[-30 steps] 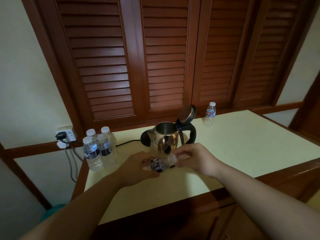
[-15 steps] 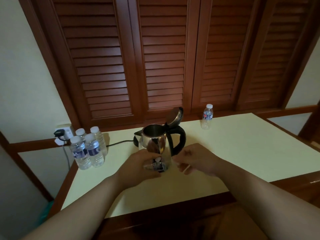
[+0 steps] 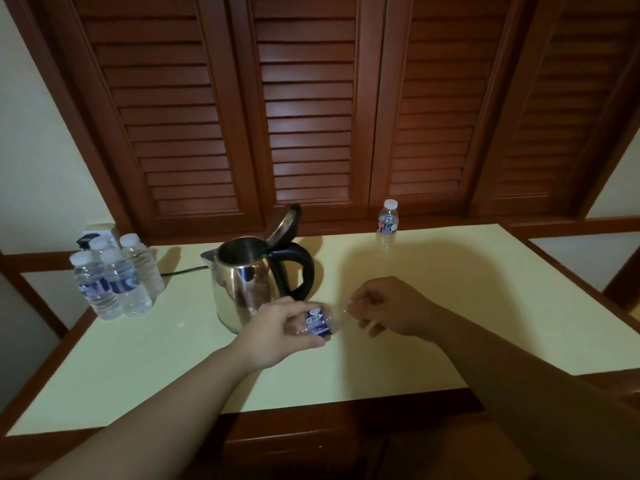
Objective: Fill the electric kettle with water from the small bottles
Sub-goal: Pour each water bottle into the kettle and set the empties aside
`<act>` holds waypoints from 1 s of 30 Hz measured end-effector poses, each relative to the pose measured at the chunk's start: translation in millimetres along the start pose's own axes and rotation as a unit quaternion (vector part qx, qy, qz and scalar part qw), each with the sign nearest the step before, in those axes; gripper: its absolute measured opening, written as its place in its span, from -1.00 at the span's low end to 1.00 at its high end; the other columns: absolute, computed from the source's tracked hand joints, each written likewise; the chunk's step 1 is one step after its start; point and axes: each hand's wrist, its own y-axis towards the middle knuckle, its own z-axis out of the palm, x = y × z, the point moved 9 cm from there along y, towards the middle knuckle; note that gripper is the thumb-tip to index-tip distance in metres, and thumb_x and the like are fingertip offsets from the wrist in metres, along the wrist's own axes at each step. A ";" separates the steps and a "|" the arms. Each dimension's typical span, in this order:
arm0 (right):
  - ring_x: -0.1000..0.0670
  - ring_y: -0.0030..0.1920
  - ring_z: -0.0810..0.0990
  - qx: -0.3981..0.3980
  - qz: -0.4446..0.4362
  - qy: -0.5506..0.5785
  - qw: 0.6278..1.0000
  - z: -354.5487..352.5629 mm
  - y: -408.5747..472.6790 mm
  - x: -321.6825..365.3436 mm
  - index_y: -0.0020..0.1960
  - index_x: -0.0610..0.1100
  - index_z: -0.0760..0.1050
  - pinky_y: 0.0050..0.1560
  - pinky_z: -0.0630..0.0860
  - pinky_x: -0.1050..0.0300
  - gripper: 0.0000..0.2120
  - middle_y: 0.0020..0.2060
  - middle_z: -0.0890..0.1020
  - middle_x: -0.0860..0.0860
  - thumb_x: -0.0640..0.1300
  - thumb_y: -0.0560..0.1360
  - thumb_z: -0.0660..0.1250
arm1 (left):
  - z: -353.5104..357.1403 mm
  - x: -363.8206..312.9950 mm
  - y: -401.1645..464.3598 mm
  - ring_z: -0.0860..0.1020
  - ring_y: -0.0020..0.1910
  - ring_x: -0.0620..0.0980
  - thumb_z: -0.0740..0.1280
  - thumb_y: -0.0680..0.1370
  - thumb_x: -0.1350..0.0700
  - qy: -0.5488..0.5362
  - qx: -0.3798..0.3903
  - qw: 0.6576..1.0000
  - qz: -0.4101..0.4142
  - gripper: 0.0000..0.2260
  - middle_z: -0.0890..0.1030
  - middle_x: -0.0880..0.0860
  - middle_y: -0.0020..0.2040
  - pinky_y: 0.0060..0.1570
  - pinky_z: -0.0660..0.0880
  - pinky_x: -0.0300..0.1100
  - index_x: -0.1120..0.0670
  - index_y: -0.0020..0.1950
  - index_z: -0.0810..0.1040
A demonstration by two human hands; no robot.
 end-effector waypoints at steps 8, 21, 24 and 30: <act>0.06 -0.42 0.63 0.011 -0.042 -0.118 0.992 -40.9 2.5 -22.8 -0.17 -0.12 0.58 -0.29 0.59 0.19 -0.60 -0.38 0.66 0.02 0.11 0.69 0.24 | 30.7 -28.7 39.6 0.58 -0.02 -0.10 0.65 0.38 -0.05 0.000 -0.015 1.000 0.002 -0.55 0.56 0.01 0.01 0.05 0.52 -0.22 -0.35 0.19 0.60; 0.02 -0.26 0.64 -0.053 -0.067 -0.121 0.989 -101.7 29.8 -53.2 -0.10 -0.02 0.59 -0.21 0.46 0.19 -0.73 -0.30 0.67 0.02 0.18 0.57 0.40 | 58.4 -28.8 96.5 0.60 0.04 -0.17 0.66 0.36 -0.09 -0.025 -0.044 0.998 -0.031 -0.59 0.63 -0.08 0.07 0.09 0.50 -0.28 -0.26 0.14 0.63; 0.12 -0.14 0.58 -0.049 -0.032 -0.134 0.989 -109.1 36.6 -70.2 0.14 -0.11 0.58 -0.14 0.38 0.21 -0.53 -0.09 0.69 0.01 0.29 0.53 0.40 | 55.0 -21.8 105.2 0.62 -0.06 -0.19 0.65 0.40 -0.04 -0.085 -0.082 0.991 -0.058 -0.64 0.67 -0.07 0.02 0.01 0.51 -0.33 -0.17 0.13 0.64; -0.06 0.47 0.42 -0.066 0.044 -0.199 0.977 -121.3 64.1 -130.6 0.52 -0.03 0.40 0.45 0.36 0.01 -0.19 0.48 0.48 -0.01 0.46 0.46 0.33 | 57.2 -5.9 135.6 0.61 -0.25 -0.19 0.63 0.44 0.08 -0.163 -0.118 0.975 -0.097 -0.67 0.66 -0.13 -0.18 -0.17 0.55 -0.25 -0.06 0.15 0.64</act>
